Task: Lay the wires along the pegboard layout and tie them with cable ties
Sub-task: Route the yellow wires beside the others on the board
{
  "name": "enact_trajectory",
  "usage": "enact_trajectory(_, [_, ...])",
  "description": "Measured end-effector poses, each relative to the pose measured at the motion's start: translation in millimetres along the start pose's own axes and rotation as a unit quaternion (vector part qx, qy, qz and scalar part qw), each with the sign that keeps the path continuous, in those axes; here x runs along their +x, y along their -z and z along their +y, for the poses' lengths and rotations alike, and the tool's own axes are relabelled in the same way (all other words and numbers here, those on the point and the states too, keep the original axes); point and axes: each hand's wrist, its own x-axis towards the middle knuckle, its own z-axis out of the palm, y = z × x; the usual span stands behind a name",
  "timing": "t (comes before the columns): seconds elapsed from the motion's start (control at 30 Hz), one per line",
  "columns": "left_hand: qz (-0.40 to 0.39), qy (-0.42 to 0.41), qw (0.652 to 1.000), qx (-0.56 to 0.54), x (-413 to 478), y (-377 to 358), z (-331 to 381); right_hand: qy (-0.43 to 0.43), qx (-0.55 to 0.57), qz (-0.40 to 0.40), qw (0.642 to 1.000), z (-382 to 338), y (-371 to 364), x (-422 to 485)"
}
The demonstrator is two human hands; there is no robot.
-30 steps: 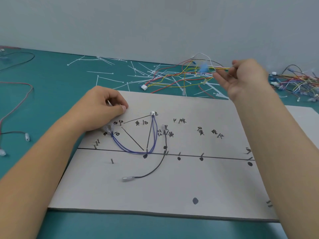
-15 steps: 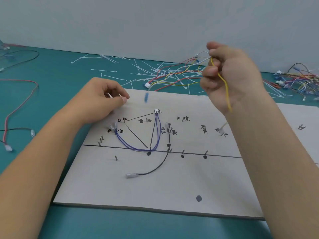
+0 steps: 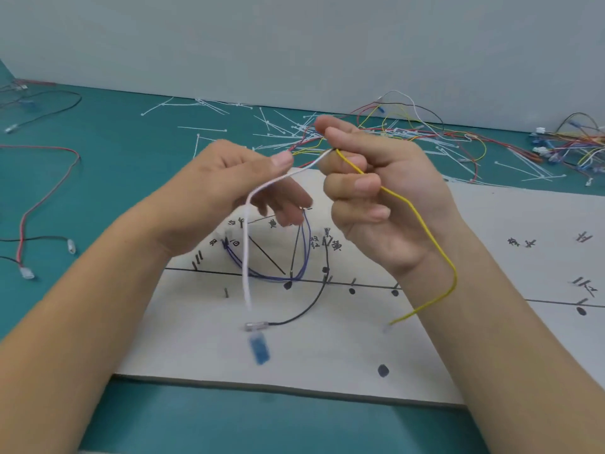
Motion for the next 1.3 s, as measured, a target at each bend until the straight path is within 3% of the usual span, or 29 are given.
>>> enact_trajectory(0.13, [-0.047,0.071,0.994,-0.070,-2,-17,18,0.021,-0.111,0.040,0.993,4,0,0])
enact_trajectory(0.3, [-0.027,0.174,0.977,-0.121,-9,-26,42,0.038,-0.234,0.089,0.967,0,8,3])
enact_trajectory(0.57, [0.085,0.122,0.962,-0.228,-40,-63,40,0.064,-0.325,0.043,0.943,-7,6,-2])
enact_trajectory(0.77, [0.020,0.091,0.936,-0.339,-54,-76,42,0.004,-0.315,-0.060,0.947,-16,12,-9])
enact_trajectory(0.9, [0.037,0.094,0.943,-0.317,-59,-85,44,-0.013,-0.305,-0.113,0.946,-25,17,-14])
enact_trajectory(1.1, [0.114,0.115,0.953,-0.258,-68,-96,47,-0.010,-0.329,-0.099,0.939,-31,25,-15])
enact_trajectory(1.2, [0.157,0.112,0.940,-0.282,-69,-100,48,-0.013,-0.333,-0.095,0.938,-30,26,-13])
enact_trajectory(1.3, [0.148,0.143,0.940,-0.274,-72,-98,50,-0.006,-0.327,-0.090,0.941,-28,28,-11])
